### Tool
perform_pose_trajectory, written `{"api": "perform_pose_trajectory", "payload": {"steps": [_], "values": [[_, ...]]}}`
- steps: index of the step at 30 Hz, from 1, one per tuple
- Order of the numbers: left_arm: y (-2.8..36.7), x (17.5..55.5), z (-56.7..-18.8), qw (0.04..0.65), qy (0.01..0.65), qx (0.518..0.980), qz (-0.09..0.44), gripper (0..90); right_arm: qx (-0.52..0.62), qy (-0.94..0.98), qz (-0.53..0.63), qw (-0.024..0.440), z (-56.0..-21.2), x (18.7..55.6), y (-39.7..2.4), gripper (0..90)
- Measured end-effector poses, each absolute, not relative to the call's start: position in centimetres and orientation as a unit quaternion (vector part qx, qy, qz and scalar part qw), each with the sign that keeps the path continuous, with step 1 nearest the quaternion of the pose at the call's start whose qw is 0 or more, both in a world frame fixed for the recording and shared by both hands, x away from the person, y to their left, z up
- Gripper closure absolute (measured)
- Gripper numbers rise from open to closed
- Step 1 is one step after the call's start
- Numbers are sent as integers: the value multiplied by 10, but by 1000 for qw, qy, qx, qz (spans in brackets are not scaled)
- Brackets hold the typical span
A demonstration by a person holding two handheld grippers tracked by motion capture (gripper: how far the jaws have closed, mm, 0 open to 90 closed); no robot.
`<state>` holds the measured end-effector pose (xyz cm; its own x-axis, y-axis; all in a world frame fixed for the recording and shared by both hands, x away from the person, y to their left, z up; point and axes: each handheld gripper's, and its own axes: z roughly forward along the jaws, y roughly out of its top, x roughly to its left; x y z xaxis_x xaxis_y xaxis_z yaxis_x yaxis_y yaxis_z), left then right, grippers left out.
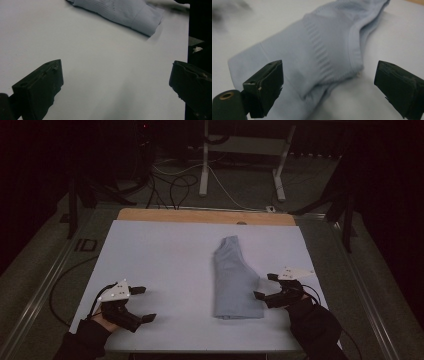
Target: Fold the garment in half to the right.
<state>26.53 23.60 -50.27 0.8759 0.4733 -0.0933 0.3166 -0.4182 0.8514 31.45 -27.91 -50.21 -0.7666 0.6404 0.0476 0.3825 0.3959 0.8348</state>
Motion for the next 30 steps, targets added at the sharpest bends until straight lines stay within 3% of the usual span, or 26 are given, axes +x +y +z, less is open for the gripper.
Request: {"api": "perform_pose_trajectory", "payload": {"steps": [30], "values": [[237, 263, -506, 484, 245, 834, 104, 7, 345, 823, 420, 166, -532, 292, -292, 89]]}}
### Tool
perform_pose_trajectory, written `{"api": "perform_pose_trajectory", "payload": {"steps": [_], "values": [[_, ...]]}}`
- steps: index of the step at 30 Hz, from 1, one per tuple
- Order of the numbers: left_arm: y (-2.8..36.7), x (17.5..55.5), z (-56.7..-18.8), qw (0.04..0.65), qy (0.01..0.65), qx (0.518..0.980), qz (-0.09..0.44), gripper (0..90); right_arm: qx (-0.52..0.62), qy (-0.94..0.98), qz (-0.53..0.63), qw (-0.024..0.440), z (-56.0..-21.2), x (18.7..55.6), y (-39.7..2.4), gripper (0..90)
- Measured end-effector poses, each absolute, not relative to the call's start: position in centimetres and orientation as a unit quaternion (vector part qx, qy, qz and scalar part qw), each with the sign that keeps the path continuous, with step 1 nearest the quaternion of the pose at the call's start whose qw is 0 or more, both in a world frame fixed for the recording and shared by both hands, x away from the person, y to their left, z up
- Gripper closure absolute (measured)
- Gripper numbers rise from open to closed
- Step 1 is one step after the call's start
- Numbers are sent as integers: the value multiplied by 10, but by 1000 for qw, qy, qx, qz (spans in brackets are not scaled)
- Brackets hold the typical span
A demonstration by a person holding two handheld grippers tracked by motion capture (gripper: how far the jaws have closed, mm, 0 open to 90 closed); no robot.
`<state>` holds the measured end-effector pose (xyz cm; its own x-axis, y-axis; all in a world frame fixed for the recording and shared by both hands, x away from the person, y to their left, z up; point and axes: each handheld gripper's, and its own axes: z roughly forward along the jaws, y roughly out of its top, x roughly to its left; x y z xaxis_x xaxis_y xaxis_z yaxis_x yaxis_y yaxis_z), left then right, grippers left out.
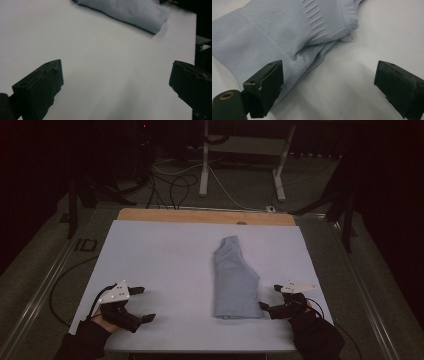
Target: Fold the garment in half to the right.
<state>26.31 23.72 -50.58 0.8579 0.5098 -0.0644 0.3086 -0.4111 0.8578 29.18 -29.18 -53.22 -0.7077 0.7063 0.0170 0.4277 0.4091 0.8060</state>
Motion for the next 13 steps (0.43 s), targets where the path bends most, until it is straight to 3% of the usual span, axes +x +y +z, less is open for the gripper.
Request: {"api": "perform_pose_trajectory", "payload": {"steps": [13], "values": [[238, 264, -506, 490, 250, 829, 106, 7, 349, 821, 422, 161, -534, 293, -290, 89]]}}
